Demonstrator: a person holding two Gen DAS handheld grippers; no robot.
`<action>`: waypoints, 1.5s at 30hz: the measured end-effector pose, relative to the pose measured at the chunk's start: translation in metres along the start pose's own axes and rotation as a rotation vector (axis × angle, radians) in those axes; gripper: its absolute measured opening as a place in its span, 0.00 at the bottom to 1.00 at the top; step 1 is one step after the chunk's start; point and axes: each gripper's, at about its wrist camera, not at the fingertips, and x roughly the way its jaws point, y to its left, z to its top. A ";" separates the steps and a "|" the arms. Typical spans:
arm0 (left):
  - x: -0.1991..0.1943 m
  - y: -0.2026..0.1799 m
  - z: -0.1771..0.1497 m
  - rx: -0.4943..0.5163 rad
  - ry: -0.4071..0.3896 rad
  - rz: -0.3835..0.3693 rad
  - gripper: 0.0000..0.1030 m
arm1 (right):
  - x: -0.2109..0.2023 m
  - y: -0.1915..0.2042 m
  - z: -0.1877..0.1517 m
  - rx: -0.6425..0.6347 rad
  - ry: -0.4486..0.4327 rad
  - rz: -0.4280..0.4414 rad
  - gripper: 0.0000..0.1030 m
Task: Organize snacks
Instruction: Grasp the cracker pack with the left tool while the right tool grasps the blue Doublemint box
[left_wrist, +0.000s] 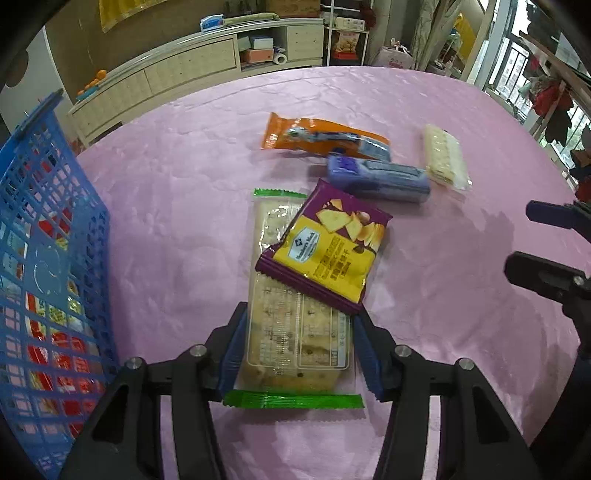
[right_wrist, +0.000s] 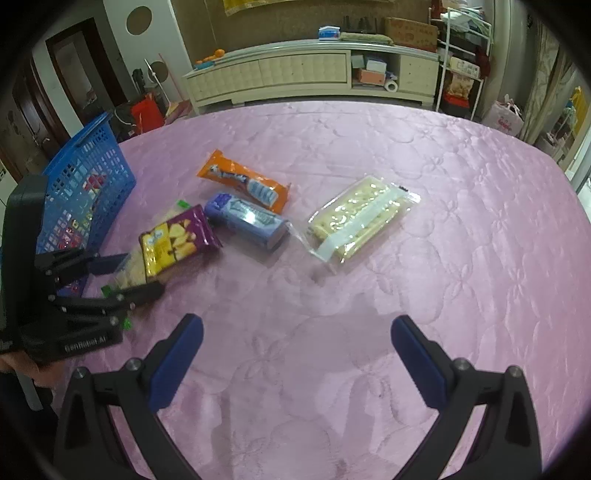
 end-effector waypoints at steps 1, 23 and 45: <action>-0.001 -0.004 -0.002 0.002 -0.002 -0.001 0.50 | 0.000 0.000 0.000 -0.002 -0.001 -0.001 1.00; 0.004 0.009 0.001 -0.006 -0.053 0.078 0.50 | 0.040 0.020 0.051 -0.249 0.000 0.034 0.99; 0.003 0.019 -0.002 -0.034 -0.054 0.030 0.51 | 0.078 0.048 0.067 -0.442 0.071 0.086 0.54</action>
